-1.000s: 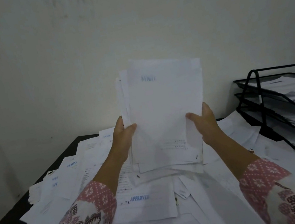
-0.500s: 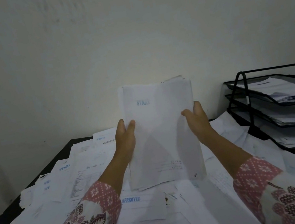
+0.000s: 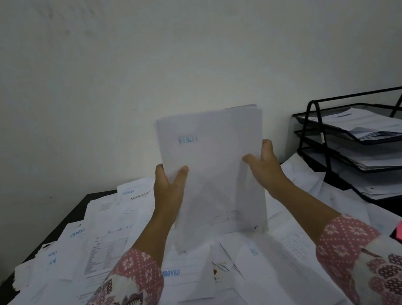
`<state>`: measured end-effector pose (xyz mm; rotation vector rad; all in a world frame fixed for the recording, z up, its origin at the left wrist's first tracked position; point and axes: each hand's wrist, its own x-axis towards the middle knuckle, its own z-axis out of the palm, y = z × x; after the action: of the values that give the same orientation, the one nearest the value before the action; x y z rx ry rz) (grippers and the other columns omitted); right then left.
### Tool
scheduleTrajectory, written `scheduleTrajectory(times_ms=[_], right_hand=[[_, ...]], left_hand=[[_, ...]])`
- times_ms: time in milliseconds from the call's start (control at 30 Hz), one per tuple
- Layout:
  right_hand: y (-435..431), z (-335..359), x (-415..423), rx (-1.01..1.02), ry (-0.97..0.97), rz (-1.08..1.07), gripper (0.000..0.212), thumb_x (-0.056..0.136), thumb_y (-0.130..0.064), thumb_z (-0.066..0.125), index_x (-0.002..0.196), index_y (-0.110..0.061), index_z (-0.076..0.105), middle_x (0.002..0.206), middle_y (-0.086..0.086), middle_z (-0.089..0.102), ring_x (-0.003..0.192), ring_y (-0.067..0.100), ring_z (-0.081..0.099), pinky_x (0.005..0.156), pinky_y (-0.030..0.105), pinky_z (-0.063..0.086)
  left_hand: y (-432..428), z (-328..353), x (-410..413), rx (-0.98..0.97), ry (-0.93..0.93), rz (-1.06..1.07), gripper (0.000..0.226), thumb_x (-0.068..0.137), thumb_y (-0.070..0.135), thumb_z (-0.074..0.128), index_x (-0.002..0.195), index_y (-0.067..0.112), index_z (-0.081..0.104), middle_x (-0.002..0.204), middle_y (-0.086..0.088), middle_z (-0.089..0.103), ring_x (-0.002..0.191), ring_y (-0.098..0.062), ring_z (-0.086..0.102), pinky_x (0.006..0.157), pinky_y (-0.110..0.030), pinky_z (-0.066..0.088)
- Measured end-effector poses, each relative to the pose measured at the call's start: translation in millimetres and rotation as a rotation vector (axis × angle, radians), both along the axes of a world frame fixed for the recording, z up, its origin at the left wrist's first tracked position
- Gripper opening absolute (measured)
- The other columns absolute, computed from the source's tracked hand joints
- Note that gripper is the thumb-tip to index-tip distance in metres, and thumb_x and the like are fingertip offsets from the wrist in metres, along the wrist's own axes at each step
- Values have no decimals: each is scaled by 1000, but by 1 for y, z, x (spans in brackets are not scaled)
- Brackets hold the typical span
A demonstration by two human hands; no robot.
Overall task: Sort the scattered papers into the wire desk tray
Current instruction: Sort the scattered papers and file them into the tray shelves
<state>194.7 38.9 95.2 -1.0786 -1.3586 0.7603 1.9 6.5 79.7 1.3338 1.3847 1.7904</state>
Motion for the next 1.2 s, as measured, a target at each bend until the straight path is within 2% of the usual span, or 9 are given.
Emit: scheduleTrajectory(times_ms=[67, 167, 333, 467, 700, 833, 967, 1100, 1200], right_hand=[[0, -6, 3, -56, -115, 13, 25, 94, -8, 45, 118, -8, 43, 103, 3, 53, 89, 18, 52, 77, 30, 46], [0, -8, 10, -96, -212, -8, 24, 94, -6, 43, 118, -1, 45, 105, 8, 53, 90, 18, 50, 81, 34, 47], [-2, 12, 35, -2, -84, -102, 11, 92, -9, 49, 102, -7, 44, 92, 7, 50, 81, 19, 49, 62, 27, 42], [-8, 24, 70, -11, -5, -101, 13, 93, -16, 52, 104, -13, 46, 94, 5, 53, 84, 19, 52, 63, 26, 43], [-25, 14, 139, -141, 5, -160, 15, 92, -15, 56, 106, -10, 52, 87, 2, 57, 70, 12, 52, 53, 21, 40], [-25, -9, 168, -327, -17, -218, 27, 93, -8, 49, 119, -3, 53, 111, 17, 58, 89, 24, 51, 74, 29, 40], [-28, -28, 200, -475, -40, -270, 31, 91, -1, 49, 121, 2, 54, 116, 18, 57, 95, 25, 48, 79, 31, 37], [-32, -35, 230, -516, 6, -359, 31, 92, 1, 49, 122, 7, 52, 124, 23, 54, 93, 26, 47, 86, 36, 41], [-34, -37, 254, -530, 76, -438, 36, 94, 0, 47, 129, 8, 46, 132, 22, 49, 112, 34, 48, 100, 40, 37]], left_hand=[[0, -4, 2, -43, 37, 43, 36, 90, 25, 61, 120, 14, 44, 106, 4, 54, 93, -14, 53, 78, -27, 42], [0, -4, 9, -48, 119, 69, 41, 88, 18, 63, 124, 8, 45, 109, -1, 52, 96, -15, 49, 80, -27, 40], [1, 15, 29, 6, 95, 30, 39, 86, 18, 66, 120, 11, 47, 105, 1, 52, 94, -16, 52, 78, -28, 41], [6, 24, 55, -8, 88, -71, 39, 88, 17, 64, 123, 11, 46, 107, 0, 53, 96, -18, 52, 79, -29, 42], [17, 23, 113, -277, 142, -273, 46, 93, 9, 52, 135, 7, 35, 119, -10, 51, 94, -21, 48, 76, -29, 38], [20, 10, 140, -411, 173, -365, 49, 92, 3, 47, 137, 5, 27, 120, -9, 47, 97, -24, 47, 79, -32, 41], [20, -3, 166, -510, 261, -438, 50, 91, 7, 49, 137, 11, 29, 110, -7, 47, 97, -24, 49, 79, -32, 43], [15, -7, 191, -525, 225, -546, 49, 92, 5, 49, 137, 15, 30, 111, -8, 50, 87, -20, 55, 68, -31, 48], [14, -10, 209, -537, 226, -655, 52, 93, 8, 52, 139, 16, 29, 117, -8, 50, 100, -26, 57, 84, -39, 51]])
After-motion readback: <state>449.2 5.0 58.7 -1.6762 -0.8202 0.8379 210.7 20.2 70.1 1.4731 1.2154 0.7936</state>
